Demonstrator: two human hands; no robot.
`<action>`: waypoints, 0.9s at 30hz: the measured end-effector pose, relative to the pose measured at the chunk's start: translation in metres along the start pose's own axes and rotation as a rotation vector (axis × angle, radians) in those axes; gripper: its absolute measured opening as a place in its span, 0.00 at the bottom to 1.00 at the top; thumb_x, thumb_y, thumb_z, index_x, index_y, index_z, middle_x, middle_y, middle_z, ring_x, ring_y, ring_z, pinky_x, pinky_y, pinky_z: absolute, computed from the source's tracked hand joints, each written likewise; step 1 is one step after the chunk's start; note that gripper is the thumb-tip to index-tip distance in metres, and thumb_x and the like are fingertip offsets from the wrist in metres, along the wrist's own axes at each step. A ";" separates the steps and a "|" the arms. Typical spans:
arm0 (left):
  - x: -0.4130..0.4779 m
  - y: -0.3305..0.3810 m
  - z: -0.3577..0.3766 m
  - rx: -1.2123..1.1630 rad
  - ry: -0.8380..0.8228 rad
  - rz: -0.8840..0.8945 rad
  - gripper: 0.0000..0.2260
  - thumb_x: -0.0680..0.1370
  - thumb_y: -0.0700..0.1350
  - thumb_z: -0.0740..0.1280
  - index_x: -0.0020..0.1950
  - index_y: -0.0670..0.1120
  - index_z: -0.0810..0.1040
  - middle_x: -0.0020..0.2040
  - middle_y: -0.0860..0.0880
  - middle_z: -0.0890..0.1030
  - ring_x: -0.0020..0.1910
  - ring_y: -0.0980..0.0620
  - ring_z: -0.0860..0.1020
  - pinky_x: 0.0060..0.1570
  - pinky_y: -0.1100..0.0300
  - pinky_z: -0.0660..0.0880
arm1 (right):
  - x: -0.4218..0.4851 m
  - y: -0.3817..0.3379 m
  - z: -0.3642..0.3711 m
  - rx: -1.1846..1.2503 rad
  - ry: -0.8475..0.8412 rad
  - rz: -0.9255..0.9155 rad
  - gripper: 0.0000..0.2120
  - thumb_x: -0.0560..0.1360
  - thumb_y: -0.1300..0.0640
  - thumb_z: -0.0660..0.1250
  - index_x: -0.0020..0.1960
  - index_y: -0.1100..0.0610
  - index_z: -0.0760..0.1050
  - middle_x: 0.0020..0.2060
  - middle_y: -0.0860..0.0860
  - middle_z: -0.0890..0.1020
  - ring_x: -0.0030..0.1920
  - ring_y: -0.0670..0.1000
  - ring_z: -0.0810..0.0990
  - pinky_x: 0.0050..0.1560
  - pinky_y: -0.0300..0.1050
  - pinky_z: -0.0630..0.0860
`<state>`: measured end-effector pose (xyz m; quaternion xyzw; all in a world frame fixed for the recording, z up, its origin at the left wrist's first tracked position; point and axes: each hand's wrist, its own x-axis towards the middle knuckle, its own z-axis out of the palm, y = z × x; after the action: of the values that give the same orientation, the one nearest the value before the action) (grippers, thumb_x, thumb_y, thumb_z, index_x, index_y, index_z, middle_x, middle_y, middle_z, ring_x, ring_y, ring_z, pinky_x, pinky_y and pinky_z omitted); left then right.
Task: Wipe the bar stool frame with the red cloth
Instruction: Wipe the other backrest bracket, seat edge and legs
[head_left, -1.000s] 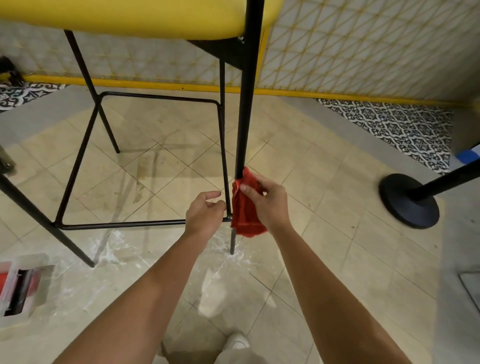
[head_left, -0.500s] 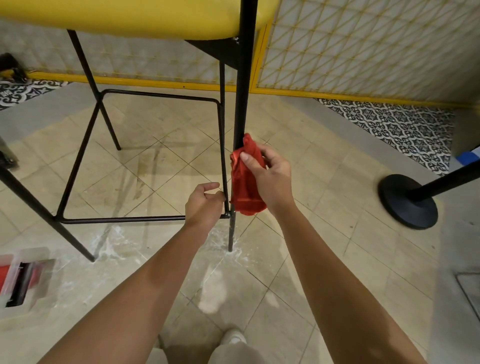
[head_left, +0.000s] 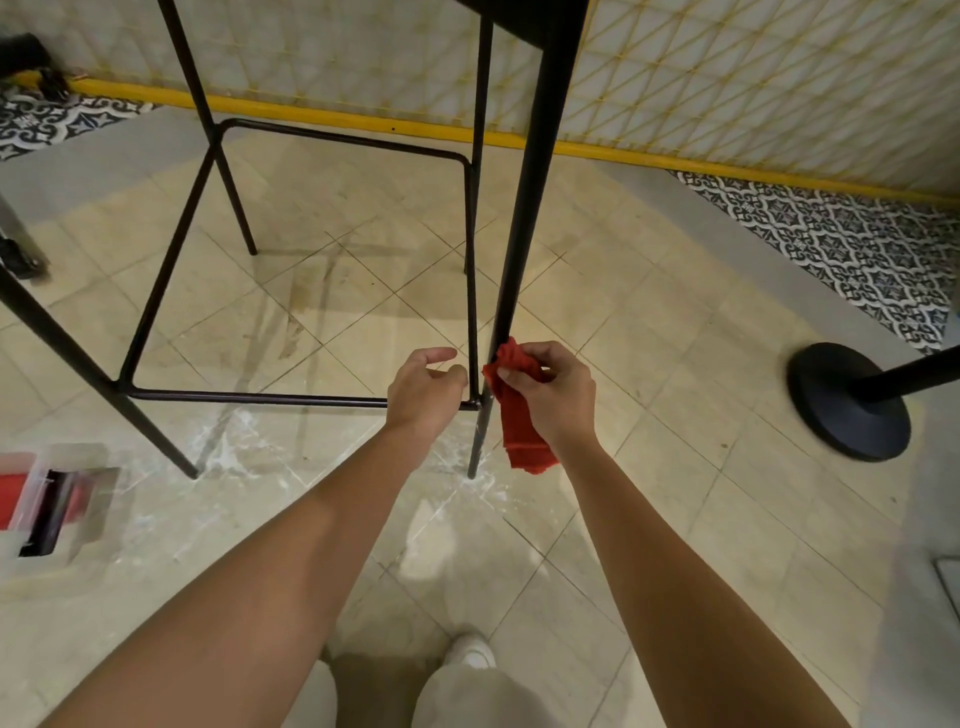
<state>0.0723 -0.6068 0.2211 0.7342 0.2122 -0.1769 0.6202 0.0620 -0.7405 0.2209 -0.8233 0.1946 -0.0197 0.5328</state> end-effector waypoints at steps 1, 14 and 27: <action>0.002 -0.001 0.000 -0.001 -0.001 -0.002 0.12 0.76 0.42 0.63 0.58 0.52 0.74 0.50 0.48 0.80 0.49 0.49 0.79 0.48 0.58 0.74 | 0.000 -0.001 -0.001 0.043 0.001 -0.007 0.10 0.69 0.57 0.74 0.48 0.49 0.77 0.41 0.40 0.79 0.39 0.38 0.76 0.36 0.30 0.71; 0.018 -0.024 0.002 -0.018 -0.022 -0.034 0.11 0.76 0.42 0.63 0.58 0.51 0.75 0.45 0.50 0.79 0.47 0.50 0.77 0.52 0.57 0.73 | 0.005 0.038 0.011 0.009 -0.060 0.046 0.11 0.74 0.58 0.69 0.55 0.51 0.78 0.44 0.44 0.80 0.45 0.46 0.77 0.46 0.41 0.75; 0.029 -0.034 0.012 -0.058 -0.031 -0.058 0.10 0.75 0.44 0.63 0.56 0.53 0.75 0.52 0.48 0.81 0.47 0.50 0.77 0.53 0.56 0.74 | 0.016 0.047 0.012 -0.046 -0.104 0.070 0.09 0.74 0.57 0.68 0.54 0.50 0.78 0.45 0.46 0.81 0.46 0.48 0.77 0.49 0.43 0.74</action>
<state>0.0786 -0.6110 0.1758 0.7066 0.2289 -0.1998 0.6390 0.0656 -0.7528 0.1714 -0.8279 0.1958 0.0460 0.5236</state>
